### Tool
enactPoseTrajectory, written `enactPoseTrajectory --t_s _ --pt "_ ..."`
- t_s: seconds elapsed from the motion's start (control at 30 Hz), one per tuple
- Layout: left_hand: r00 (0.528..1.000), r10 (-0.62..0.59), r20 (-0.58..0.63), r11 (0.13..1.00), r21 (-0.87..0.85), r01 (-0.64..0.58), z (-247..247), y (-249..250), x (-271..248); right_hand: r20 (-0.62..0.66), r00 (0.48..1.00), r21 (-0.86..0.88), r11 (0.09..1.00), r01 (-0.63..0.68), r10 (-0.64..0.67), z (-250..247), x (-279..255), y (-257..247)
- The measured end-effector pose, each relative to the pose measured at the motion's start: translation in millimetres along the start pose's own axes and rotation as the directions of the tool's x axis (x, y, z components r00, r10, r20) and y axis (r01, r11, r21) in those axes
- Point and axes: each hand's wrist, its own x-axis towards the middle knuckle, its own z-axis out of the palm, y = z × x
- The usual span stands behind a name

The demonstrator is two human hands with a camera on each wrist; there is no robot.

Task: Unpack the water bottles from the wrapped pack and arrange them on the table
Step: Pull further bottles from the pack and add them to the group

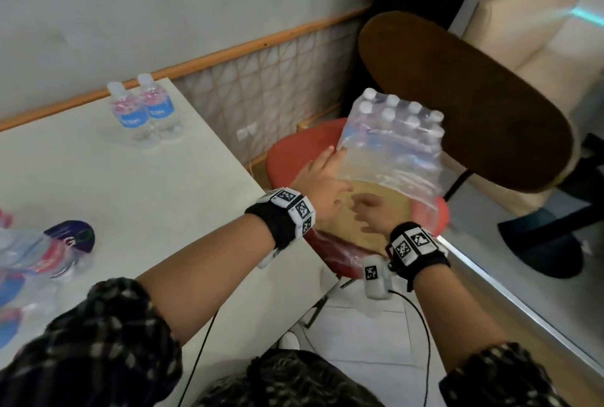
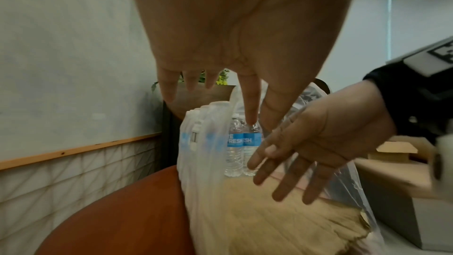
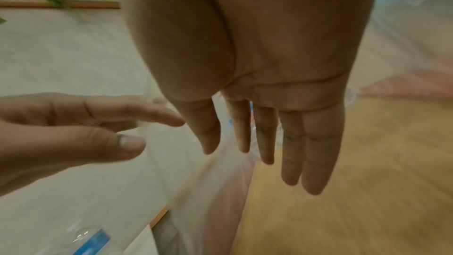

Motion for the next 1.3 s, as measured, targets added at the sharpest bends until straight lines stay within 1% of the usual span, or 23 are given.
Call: enactPoseTrajectory --t_s 0.1,0.13,0.2,0.23,0.27,0.3,0.33,0.37,0.47,0.6,0.67,0.73,0.83,0.9,0.93,0.97,1.03,1.07,1.1,1.17,1.2,1.27,1.3 --pt "0.999 -0.019 0.029 1.000 0.023 0.018 0.6 8.7 19.2 -0.005 1.000 -0.092 0.996 -0.020 0.019 -35.0 48.1 3.5" --pt "0.999 -0.022 0.024 1.000 0.011 0.022 1.1 9.8 22.9 -0.016 1.000 -0.166 0.986 -0.014 0.011 -45.3 54.7 0.4" --pt "1.000 -0.014 0.010 1.000 -0.024 0.015 2.0 10.6 27.4 -0.071 0.997 -0.341 0.940 -0.019 -0.006 -57.7 37.5 -19.1" --pt "1.000 -0.008 0.009 0.999 -0.041 0.008 2.4 10.8 28.4 -0.089 0.996 -0.499 0.866 -0.038 -0.008 -63.0 27.4 -26.6" --pt "1.000 -0.002 0.012 0.999 -0.052 0.002 3.0 10.8 29.2 -0.130 0.991 -0.659 0.748 -0.075 -0.014 -68.3 24.2 -27.0" --pt "1.000 0.004 0.014 0.998 -0.057 -0.003 3.3 10.8 29.8 -0.140 0.988 -0.810 0.582 -0.074 -0.070 -74.2 24.0 -25.5" --pt "1.000 0.008 0.018 0.998 -0.055 -0.007 3.7 10.9 30.7 -0.132 0.987 -0.870 0.487 -0.071 -0.092 -76.9 23.7 -29.0" --pt "1.000 0.009 0.022 0.999 -0.052 -0.008 3.9 10.7 31.6 -0.128 0.987 -0.904 0.420 -0.076 -0.097 -78.9 26.5 -32.5" --pt "0.999 0.014 0.045 0.998 -0.055 -0.011 3.5 10.3 34.1 -0.159 0.982 -0.905 0.412 -0.105 -0.100 -81.5 46.0 -39.4" --pt "0.997 0.019 0.077 0.998 -0.067 -0.014 1.7 12.3 39.0 -0.135 0.986 -0.932 0.350 -0.093 -0.097 -88.9 55.1 -29.4" --pt "0.997 -0.003 0.073 0.997 -0.072 0.008 1.3 13.0 41.8 -0.118 0.989 -0.918 0.390 -0.073 -0.092 -87.4 57.8 -13.4" --pt "0.997 -0.035 0.075 0.996 -0.078 0.041 -0.6 12.7 43.4 -0.097 0.987 -0.857 0.515 -0.016 -0.129 -77.6 61.6 2.0" --pt "0.994 -0.064 0.086 0.997 -0.041 0.068 -3.8 11.3 48.2 -0.193 0.960 -0.679 0.734 0.018 -0.202 -55.6 61.4 7.6" --pt "0.992 -0.074 0.107 0.997 -0.012 0.076 -4.6 11.8 54.9 -0.234 0.953 -0.531 0.846 0.042 -0.194 -43.4 46.1 -1.2" --pt "0.990 -0.079 0.114 0.997 -0.005 0.080 -4.3 12.7 58.4 -0.236 0.952 -0.423 0.902 0.079 -0.194 -38.5 37.5 -6.8" --pt "0.990 -0.082 0.117 0.997 -0.005 0.083 -3.7 13.8 61.9 -0.255 0.937 -0.316 0.936 0.154 -0.240 -33.2 28.2 -11.4" --pt "0.990 -0.081 0.117 0.996 -0.024 0.084 -2.2 14.8 68.1 -0.265 0.914 -0.085 0.952 0.294 -0.306 -26.4 21.5 -15.6" --pt "0.989 -0.081 0.125 0.996 -0.035 0.086 -1.9 14.7 70.4 -0.234 0.928 0.046 0.950 0.310 -0.292 -27.8 20.6 -14.1" --pt "0.988 -0.081 0.134 0.995 -0.043 0.088 -0.7 13.4 73.0 -0.184 0.947 0.107 0.953 0.285 -0.263 -30.6 22.5 -15.9" --pt "0.988 -0.091 0.123 0.993 -0.062 0.099 1.4 7.5 77.4 -0.067 0.974 0.085 0.972 0.220 -0.215 -42.1 26.4 -17.9" --pt "0.989 -0.105 0.108 0.991 -0.077 0.114 2.1 3.9 79.1 -0.056 0.978 0.089 0.975 0.205 -0.201 -50.0 27.0 -21.5" --pt "0.989 -0.121 0.090 0.985 -0.112 0.131 2.8 -2.3 81.7 -0.138 0.976 -0.009 0.986 0.169 -0.168 -67.0 37.8 -20.3" --pt "0.989 -0.119 0.091 0.984 -0.124 0.130 2.8 -3.7 82.3 -0.174 0.977 -0.136 0.986 0.101 -0.124 -74.3 48.1 -16.3"
